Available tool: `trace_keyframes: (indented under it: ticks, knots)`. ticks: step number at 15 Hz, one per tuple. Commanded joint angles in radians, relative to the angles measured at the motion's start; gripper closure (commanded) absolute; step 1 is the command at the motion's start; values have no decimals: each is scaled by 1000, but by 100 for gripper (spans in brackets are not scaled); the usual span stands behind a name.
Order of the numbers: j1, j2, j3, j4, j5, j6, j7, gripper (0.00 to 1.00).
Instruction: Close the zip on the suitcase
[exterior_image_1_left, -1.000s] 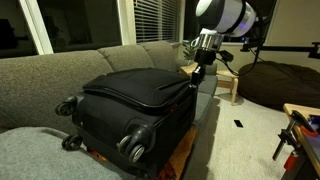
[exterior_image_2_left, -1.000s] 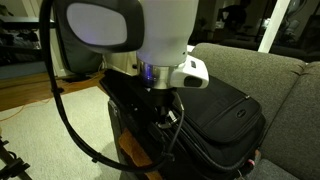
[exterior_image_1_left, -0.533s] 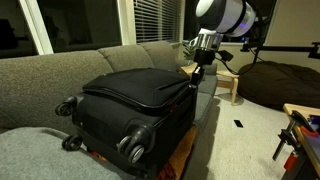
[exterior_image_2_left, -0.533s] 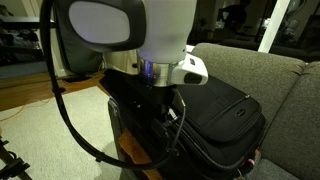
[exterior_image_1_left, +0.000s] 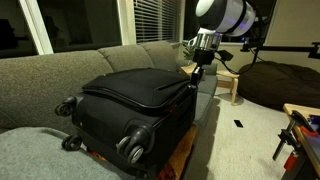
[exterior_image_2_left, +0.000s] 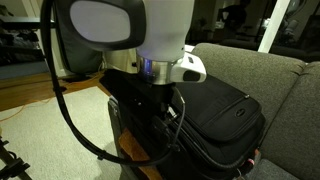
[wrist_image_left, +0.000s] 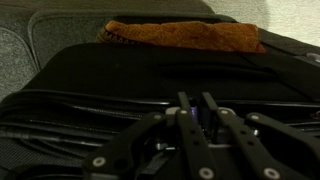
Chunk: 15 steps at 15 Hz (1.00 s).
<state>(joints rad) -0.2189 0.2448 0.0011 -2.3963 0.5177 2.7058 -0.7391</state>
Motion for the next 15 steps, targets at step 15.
trace_keyframes:
  ticks: [15]
  knots:
    - [31,-51,72,-37,-38,15,45,92]
